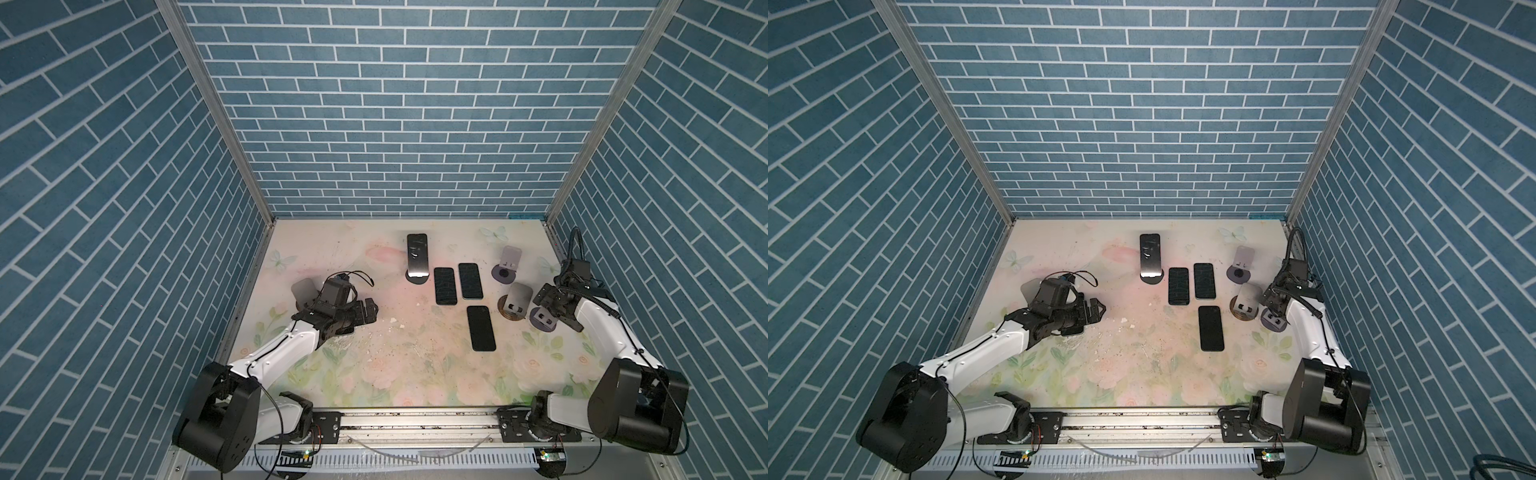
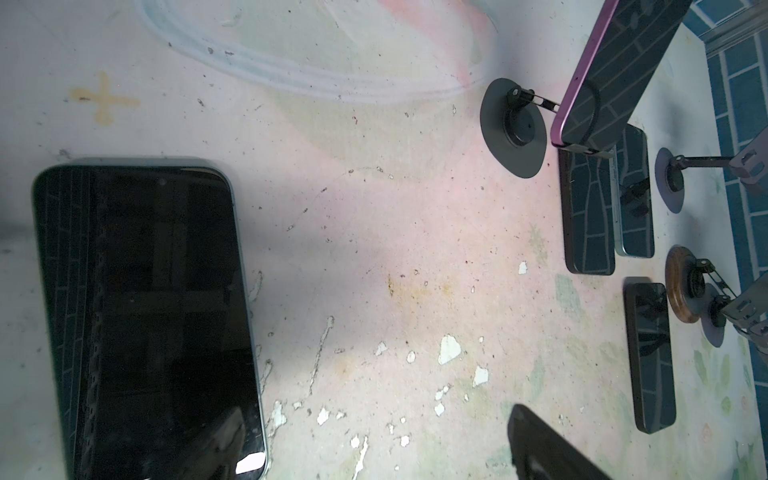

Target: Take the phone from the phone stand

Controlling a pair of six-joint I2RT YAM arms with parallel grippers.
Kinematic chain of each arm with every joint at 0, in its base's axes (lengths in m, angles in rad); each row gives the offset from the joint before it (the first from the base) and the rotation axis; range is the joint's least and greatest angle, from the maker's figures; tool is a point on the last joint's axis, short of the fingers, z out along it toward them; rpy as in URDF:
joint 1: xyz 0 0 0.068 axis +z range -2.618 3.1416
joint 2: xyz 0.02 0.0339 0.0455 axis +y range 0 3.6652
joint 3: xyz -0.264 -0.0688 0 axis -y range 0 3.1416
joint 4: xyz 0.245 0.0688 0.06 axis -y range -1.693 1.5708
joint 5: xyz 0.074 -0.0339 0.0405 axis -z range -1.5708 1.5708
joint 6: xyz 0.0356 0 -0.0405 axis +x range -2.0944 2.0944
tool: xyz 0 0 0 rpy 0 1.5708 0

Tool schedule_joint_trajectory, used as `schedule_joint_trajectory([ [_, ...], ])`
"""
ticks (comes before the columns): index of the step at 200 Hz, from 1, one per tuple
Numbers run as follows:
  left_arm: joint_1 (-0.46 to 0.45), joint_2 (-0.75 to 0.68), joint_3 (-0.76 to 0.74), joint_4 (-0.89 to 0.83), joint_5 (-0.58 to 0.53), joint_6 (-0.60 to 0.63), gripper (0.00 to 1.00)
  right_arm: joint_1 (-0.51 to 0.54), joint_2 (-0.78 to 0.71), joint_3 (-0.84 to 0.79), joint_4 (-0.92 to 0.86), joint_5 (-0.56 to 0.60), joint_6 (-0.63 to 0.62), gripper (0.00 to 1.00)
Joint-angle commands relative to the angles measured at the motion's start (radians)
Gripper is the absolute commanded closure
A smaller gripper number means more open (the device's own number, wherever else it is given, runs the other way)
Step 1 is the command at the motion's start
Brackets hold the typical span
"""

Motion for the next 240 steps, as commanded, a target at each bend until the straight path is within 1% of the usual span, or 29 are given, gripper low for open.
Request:
schedule_joint_trajectory([
  [1,-0.005,0.001,0.023,0.004,-0.006,0.014,0.00,0.000,-0.066,0.003,-0.065,0.033,-0.001,0.05],
  [28,-0.004,-0.001,0.033,0.001,-0.010,0.012,0.00,0.011,-0.145,0.016,-0.087,0.010,-0.004,0.05],
  [53,-0.005,0.001,0.048,-0.004,-0.013,0.010,0.00,0.034,-0.225,0.025,-0.072,-0.083,-0.012,0.05],
  [86,-0.015,0.008,0.079,-0.011,-0.025,0.008,0.00,0.096,-0.308,0.032,-0.003,-0.226,-0.021,0.05],
  [99,-0.026,0.016,0.085,-0.021,-0.036,0.010,0.00,0.126,-0.317,0.033,0.031,-0.286,-0.023,0.04],
  [104,-0.032,0.022,0.113,-0.025,-0.040,0.011,0.00,0.138,-0.317,0.034,0.042,-0.295,-0.023,0.04],
  [109,-0.036,0.028,0.124,-0.031,-0.044,0.012,0.00,0.151,-0.315,0.034,0.053,-0.335,-0.023,0.03],
  [126,-0.053,0.057,0.170,-0.056,-0.059,0.017,0.00,0.190,-0.298,0.033,0.092,-0.410,-0.021,0.02],
  [140,-0.074,0.082,0.213,-0.077,-0.080,0.027,0.00,0.226,-0.277,0.025,0.117,-0.454,-0.026,0.01],
  [171,-0.107,0.151,0.340,-0.143,-0.135,0.053,0.00,0.301,-0.236,0.021,0.137,-0.478,-0.067,0.01],
  [207,-0.138,0.261,0.510,-0.209,-0.183,0.080,0.00,0.321,-0.237,-0.002,0.146,-0.482,-0.089,0.01],
  [240,-0.187,0.383,0.653,-0.240,-0.212,0.081,0.00,0.324,-0.260,-0.045,0.175,-0.479,-0.084,0.01],
])
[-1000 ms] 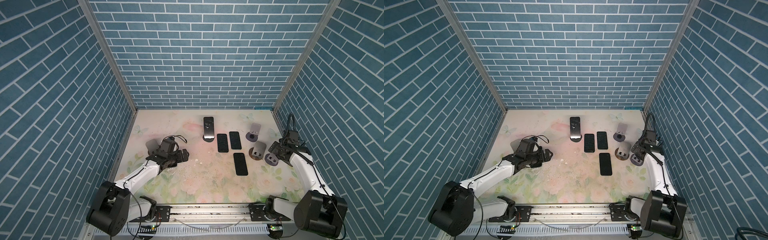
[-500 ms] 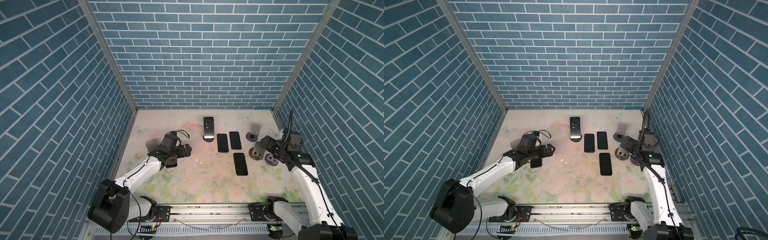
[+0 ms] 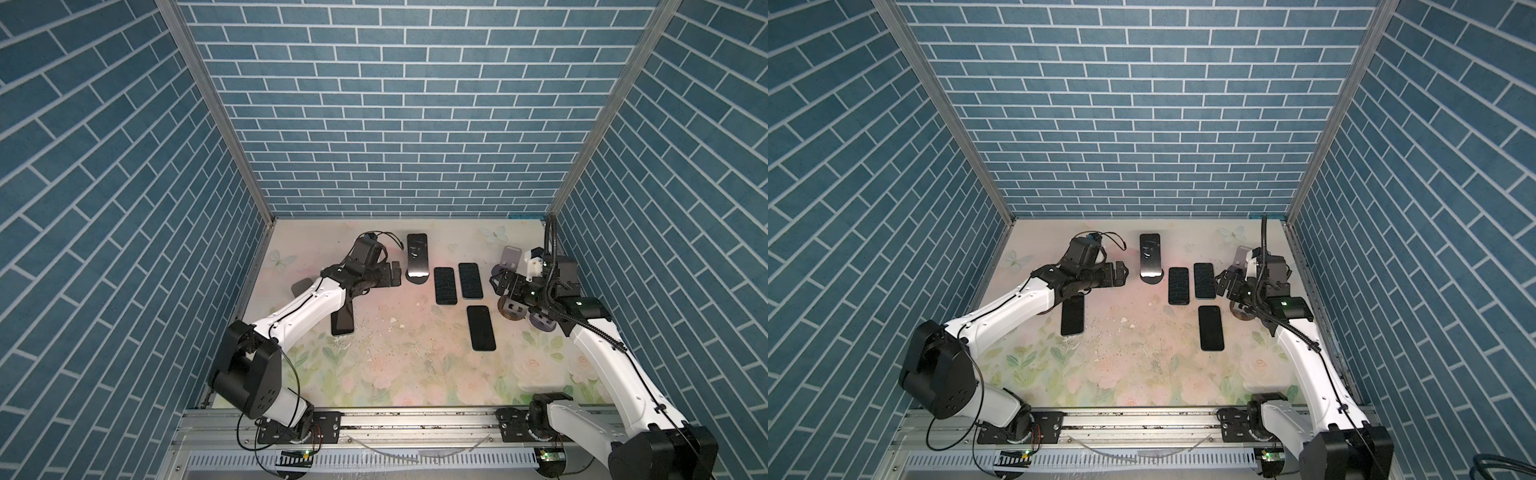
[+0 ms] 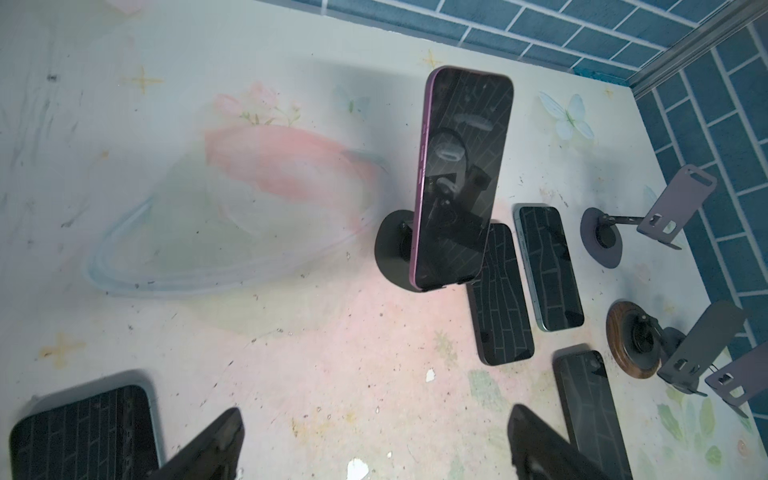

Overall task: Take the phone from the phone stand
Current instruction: 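Reach the left gripper toward the purple-edged phone on its stand, then close the left gripper on the purple-edged phone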

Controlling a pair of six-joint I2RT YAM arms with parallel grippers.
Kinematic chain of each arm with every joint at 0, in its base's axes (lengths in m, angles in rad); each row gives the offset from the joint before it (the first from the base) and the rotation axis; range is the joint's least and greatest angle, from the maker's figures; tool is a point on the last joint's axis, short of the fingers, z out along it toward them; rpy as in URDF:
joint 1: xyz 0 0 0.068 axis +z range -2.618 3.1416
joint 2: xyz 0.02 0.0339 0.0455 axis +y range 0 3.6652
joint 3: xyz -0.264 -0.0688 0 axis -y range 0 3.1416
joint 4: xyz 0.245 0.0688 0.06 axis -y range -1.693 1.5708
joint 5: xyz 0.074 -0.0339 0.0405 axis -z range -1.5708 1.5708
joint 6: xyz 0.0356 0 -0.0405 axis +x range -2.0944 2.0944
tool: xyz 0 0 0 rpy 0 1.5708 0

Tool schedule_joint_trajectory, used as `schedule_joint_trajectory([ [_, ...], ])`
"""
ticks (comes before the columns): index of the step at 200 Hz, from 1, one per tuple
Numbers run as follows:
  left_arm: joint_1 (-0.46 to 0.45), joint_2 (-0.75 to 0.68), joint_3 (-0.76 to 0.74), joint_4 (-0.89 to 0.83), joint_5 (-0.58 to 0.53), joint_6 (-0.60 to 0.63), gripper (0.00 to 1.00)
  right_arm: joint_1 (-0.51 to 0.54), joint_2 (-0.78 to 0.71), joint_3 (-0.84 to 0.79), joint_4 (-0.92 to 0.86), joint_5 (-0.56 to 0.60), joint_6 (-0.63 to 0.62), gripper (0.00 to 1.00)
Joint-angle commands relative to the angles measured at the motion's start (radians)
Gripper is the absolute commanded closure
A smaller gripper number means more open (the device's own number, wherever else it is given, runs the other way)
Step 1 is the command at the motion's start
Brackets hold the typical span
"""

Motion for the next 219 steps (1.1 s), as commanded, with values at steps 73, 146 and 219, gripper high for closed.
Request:
schedule_joint_trajectory([
  [73,-0.147,0.348,0.403,-0.223,-0.292,-0.040,0.00,0.015,-0.028,-0.083,0.047,-0.039,-0.028,0.01],
  [146,-0.179,0.476,0.495,-0.144,-0.379,-0.090,0.00,0.018,-0.016,-0.104,0.074,-0.052,-0.035,0.01],
  [219,-0.214,0.598,0.608,-0.114,-0.414,-0.056,0.00,0.018,0.008,-0.130,0.106,-0.087,-0.037,0.01],
])
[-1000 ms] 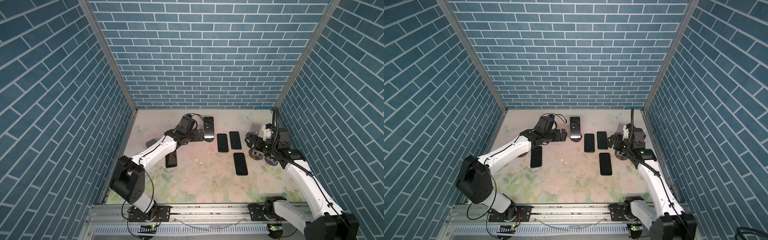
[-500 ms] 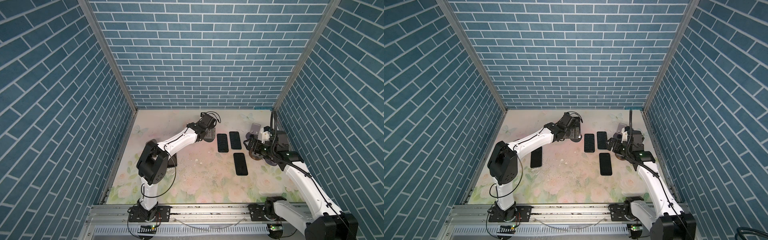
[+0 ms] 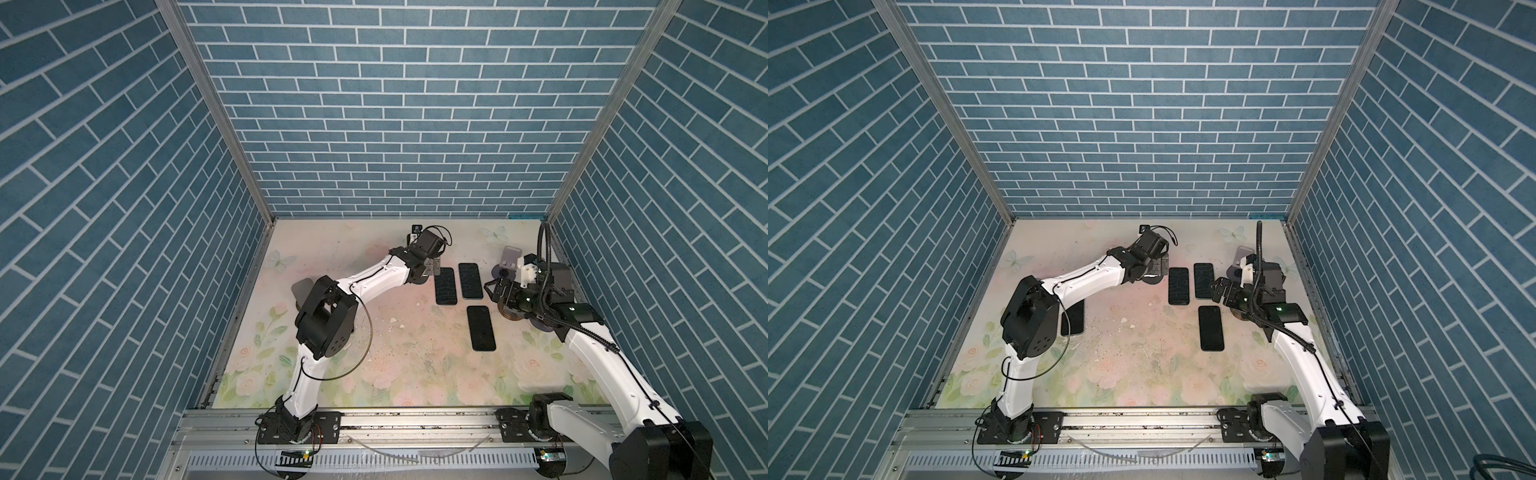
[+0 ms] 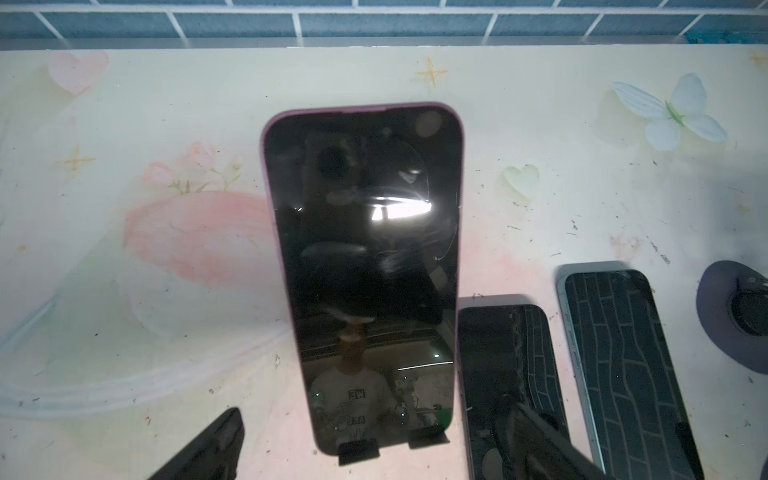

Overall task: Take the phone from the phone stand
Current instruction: 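Close the left gripper on the purple-edged phone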

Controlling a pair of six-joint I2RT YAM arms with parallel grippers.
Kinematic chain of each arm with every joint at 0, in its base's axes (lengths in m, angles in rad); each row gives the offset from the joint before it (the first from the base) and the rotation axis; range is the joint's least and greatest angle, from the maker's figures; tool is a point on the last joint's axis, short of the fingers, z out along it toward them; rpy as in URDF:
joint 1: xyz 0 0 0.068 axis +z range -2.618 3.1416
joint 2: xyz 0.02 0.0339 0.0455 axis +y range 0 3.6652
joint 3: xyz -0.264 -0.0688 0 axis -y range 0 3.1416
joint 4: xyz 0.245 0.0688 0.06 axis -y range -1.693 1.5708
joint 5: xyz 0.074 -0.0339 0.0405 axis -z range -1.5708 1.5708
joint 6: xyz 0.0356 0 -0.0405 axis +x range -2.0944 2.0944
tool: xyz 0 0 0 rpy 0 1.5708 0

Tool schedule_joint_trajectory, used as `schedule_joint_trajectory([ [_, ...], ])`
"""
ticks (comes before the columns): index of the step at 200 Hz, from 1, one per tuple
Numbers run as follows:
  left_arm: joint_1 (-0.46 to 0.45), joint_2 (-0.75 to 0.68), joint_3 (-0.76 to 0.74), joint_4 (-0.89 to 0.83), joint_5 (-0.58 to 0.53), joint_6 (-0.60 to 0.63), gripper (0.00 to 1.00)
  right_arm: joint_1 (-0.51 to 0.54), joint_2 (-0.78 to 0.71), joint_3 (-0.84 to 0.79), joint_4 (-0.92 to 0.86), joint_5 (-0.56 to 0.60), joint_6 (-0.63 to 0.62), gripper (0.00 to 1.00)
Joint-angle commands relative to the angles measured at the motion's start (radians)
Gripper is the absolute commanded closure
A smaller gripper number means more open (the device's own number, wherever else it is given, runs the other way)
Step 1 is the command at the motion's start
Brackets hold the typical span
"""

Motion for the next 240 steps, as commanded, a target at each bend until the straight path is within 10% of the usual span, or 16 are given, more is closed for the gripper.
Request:
schedule_joint_trajectory([
  [1,-0.015,0.043,0.053,-0.001,-0.051,0.011,0.00,0.005,0.006,-0.029,0.023,-0.025,-0.028,0.01],
  [240,-0.015,0.215,0.194,-0.027,-0.163,-0.027,0.09,0.007,0.068,-0.026,0.057,-0.059,-0.020,0.01],
])
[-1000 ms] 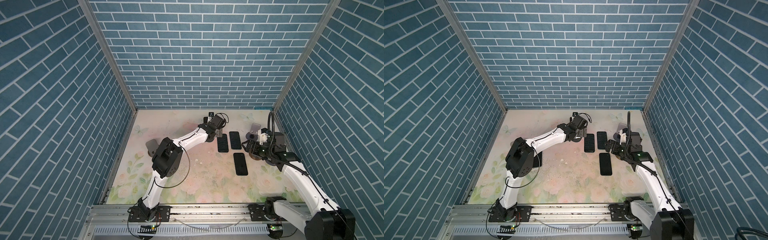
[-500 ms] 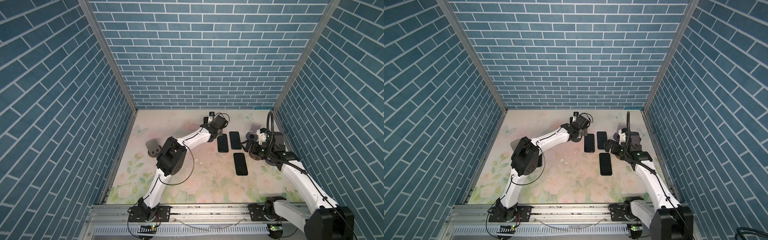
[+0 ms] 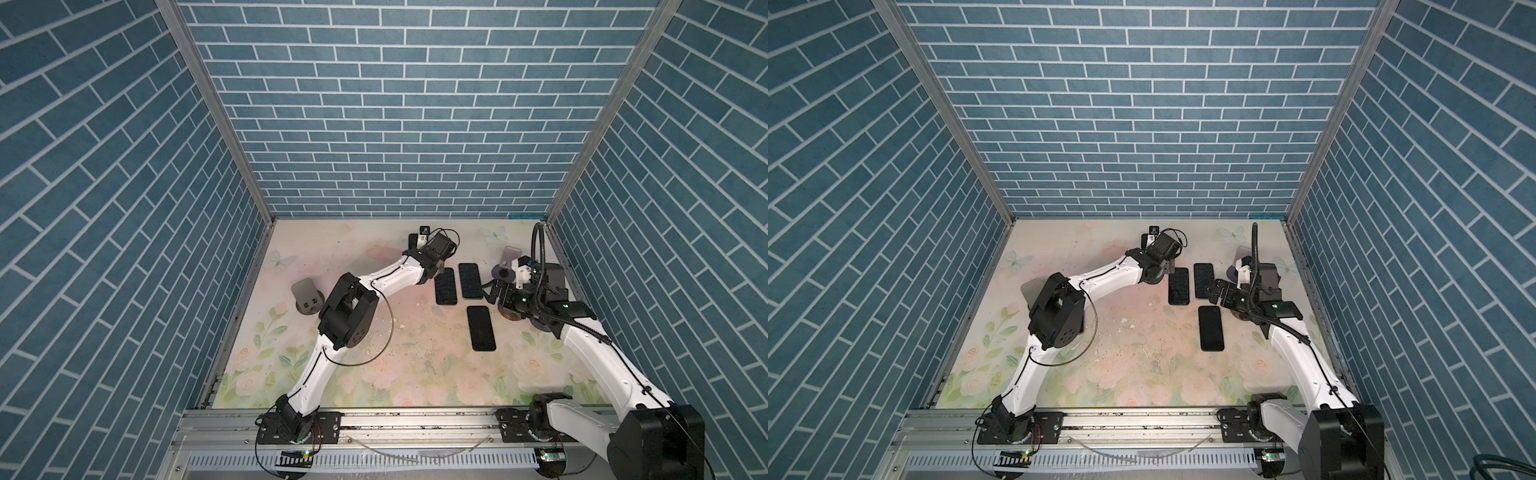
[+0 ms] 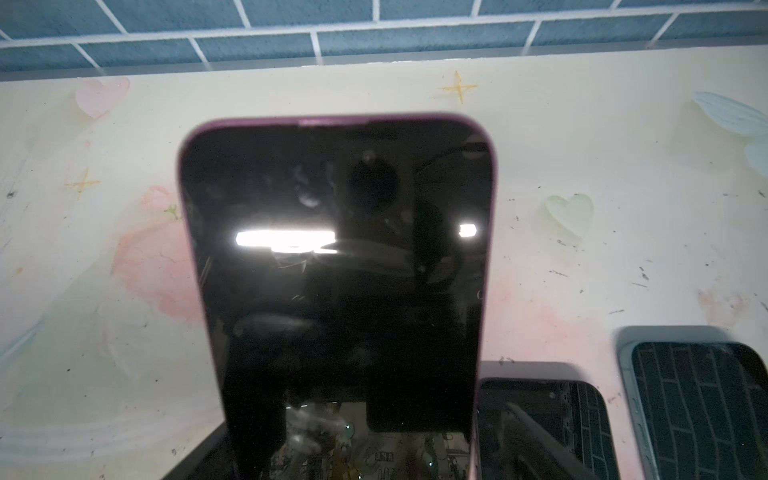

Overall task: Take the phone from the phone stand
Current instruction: 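Close the left gripper on the purple-edged phone, then lift the purple-edged phone off its stand with the left gripper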

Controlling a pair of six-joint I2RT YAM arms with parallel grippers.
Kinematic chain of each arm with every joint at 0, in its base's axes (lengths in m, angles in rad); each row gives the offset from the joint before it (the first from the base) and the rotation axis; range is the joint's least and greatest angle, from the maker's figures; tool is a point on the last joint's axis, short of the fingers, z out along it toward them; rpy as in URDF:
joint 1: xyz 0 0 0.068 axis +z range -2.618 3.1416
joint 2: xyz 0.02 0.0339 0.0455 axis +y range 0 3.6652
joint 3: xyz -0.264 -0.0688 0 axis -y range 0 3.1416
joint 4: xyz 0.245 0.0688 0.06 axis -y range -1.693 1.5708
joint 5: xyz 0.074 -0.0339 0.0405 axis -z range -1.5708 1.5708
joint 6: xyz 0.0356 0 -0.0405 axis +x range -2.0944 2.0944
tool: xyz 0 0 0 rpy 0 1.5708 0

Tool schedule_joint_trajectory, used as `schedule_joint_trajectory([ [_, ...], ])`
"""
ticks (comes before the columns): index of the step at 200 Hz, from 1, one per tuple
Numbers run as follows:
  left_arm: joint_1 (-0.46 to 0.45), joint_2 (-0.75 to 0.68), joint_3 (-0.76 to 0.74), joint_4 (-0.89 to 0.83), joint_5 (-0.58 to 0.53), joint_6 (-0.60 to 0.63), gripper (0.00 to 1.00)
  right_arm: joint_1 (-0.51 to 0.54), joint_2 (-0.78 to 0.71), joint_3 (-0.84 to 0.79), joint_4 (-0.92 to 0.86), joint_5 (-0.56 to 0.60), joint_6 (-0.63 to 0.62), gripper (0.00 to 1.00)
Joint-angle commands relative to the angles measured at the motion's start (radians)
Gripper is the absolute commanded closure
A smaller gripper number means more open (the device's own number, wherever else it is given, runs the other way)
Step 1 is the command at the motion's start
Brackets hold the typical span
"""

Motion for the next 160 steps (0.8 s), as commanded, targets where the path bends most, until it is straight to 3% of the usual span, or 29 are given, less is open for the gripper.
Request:
schedule_joint_trajectory([
  [1,0.003,0.016,0.014,-0.009,-0.011,-0.002,0.09,0.007,0.009,-0.008,0.017,-0.011,-0.020,0.01],
  [91,0.011,-0.017,-0.049,0.031,-0.020,0.005,0.33,0.011,0.035,0.004,0.023,-0.012,-0.005,0.01],
  [160,0.011,-0.121,-0.146,0.148,0.010,0.104,0.37,0.016,0.044,0.008,0.023,-0.011,0.000,0.01],
])
